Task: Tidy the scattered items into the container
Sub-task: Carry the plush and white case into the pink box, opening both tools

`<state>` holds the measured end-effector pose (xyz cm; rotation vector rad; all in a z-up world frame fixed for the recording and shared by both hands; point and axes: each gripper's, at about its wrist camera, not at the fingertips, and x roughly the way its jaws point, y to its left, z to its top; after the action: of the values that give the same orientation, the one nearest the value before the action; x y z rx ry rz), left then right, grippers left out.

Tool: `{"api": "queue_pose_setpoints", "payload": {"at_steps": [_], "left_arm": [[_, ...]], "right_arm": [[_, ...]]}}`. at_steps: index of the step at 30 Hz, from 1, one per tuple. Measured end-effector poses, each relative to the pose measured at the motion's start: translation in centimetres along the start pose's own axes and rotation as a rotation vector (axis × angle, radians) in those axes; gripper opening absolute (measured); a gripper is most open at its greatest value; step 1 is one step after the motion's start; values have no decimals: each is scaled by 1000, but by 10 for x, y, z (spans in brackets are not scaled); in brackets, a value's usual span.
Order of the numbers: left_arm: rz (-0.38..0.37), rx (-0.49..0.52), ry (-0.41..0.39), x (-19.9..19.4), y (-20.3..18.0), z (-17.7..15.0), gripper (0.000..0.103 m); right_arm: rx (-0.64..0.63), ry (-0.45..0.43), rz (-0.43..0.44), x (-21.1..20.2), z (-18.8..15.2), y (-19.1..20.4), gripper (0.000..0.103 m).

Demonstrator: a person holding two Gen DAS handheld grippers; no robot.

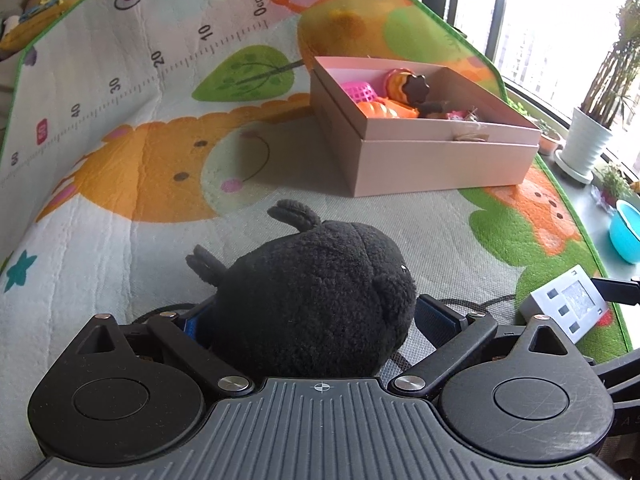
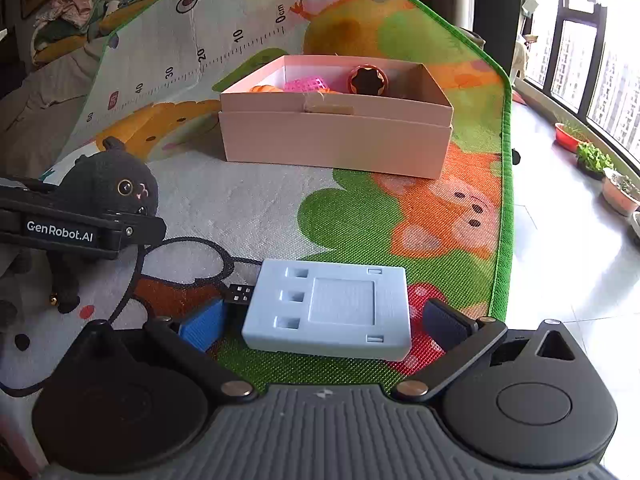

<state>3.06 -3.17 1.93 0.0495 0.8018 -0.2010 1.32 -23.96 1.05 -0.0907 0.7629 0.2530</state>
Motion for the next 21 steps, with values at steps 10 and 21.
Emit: {"api": "queue_pose_setpoints", "payload": {"at_steps": [10, 21], "left_arm": [[-60, 29, 0, -12, -3, -8, 85], [-162, 88, -28, -34, -17, -9, 85]], "right_arm": [[-6, 0, 36, -2, 2, -3, 103], [-121, -21, 46, -22, 15, -2, 92]]}}
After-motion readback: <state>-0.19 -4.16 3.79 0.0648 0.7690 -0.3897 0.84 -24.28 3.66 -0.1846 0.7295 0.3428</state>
